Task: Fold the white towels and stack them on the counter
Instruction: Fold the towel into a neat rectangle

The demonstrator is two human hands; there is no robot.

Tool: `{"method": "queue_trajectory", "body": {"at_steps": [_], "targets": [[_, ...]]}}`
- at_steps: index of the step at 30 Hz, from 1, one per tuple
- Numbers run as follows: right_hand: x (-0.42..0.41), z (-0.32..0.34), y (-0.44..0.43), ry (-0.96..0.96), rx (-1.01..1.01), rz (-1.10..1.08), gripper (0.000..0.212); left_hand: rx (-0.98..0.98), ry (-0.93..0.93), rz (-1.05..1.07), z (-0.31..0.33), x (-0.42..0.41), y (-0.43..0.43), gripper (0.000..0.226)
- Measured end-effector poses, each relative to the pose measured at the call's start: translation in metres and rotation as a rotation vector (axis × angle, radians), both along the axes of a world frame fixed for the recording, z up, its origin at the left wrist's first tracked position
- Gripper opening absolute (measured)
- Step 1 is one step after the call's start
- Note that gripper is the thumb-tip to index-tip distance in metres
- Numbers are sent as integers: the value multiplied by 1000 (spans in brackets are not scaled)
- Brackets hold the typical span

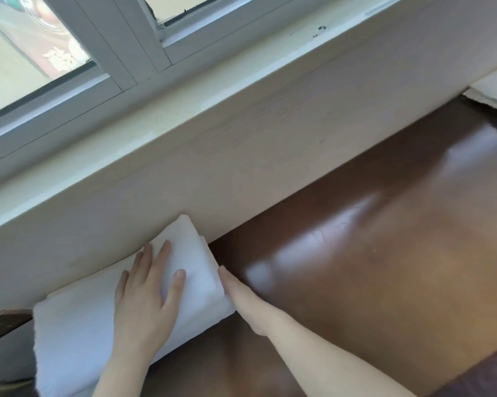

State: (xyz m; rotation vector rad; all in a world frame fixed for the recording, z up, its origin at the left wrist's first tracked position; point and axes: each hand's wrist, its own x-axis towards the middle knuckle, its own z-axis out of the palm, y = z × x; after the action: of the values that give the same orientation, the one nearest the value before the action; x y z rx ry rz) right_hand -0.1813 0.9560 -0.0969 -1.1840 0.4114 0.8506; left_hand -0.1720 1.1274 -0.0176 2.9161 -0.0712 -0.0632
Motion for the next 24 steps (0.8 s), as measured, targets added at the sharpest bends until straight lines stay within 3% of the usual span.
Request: {"method": "queue_trajectory", "body": {"at_steps": [5,7,15,18,24], "targets": [[29,16,16,-226,122,-49,58,132,48,36,-1,-3,3,75],[33,15,22,-279,95,-19,63,149,73,86,0,-6,9,76],[31,-4,19,-90,30,43,72,59,91,175,2,-19,37,80],[36,2,25,-136,105,6,77,41,77,176,1,-18,38,79],[33,3,25,-214,56,18,67,80,57,144,-8,-18,35,80]]}}
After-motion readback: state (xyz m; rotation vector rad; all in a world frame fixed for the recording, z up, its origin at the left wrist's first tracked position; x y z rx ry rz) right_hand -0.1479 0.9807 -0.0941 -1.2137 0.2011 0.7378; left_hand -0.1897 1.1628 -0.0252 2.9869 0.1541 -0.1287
